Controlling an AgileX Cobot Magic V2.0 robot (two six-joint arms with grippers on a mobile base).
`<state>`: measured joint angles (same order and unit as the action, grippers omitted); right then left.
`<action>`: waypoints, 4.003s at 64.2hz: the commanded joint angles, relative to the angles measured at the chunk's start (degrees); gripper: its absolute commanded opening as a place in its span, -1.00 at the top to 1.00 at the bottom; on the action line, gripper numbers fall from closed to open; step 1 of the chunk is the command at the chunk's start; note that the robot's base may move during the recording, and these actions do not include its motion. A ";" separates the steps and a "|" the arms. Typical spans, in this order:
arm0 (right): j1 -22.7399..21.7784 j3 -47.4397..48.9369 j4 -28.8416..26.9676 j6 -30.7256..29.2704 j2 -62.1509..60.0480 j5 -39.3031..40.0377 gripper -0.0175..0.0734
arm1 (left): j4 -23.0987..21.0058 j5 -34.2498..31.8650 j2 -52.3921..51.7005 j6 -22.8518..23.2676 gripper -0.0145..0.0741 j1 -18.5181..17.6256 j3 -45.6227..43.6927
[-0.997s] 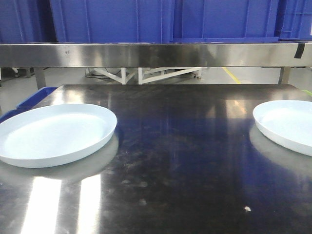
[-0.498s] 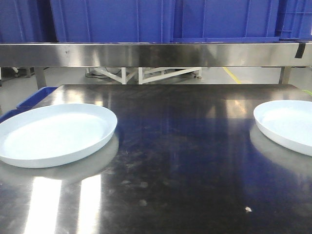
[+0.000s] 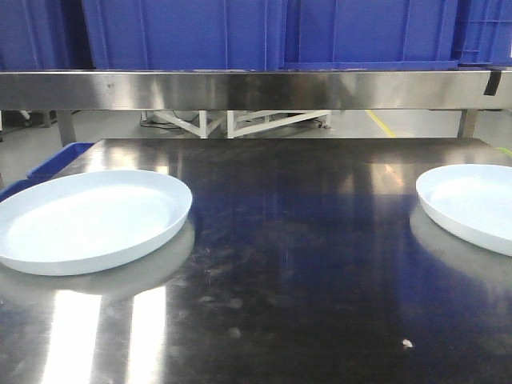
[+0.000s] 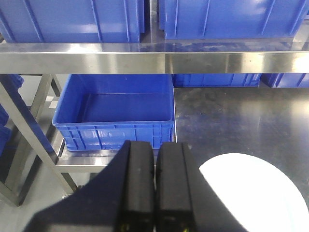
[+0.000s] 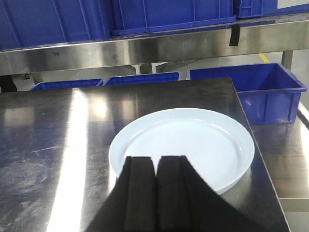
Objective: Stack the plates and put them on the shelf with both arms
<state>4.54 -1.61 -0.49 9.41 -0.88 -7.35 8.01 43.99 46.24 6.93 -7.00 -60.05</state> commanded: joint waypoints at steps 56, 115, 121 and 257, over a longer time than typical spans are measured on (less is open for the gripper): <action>0.54 18.21 1.14 0.70 3.12 -6.38 0.57 | -0.70 -6.00 -0.11 0.25 0.48 -0.05 -2.14; 0.54 39.30 6.14 0.76 36.25 -14.46 0.33 | -2.45 -3.15 4.20 0.12 0.33 -3.11 -2.14; 0.54 39.30 6.14 0.76 36.25 -14.52 -0.23 | -2.45 -2.79 6.02 -0.11 -0.06 -3.11 -2.14; 0.54 39.30 6.14 0.76 36.25 -16.25 -0.61 | -6.14 -10.12 50.75 2.21 0.44 -3.11 -2.36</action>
<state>4.88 35.48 4.70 10.21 35.17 -27.98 0.98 33.58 99.04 8.60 -9.95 -61.19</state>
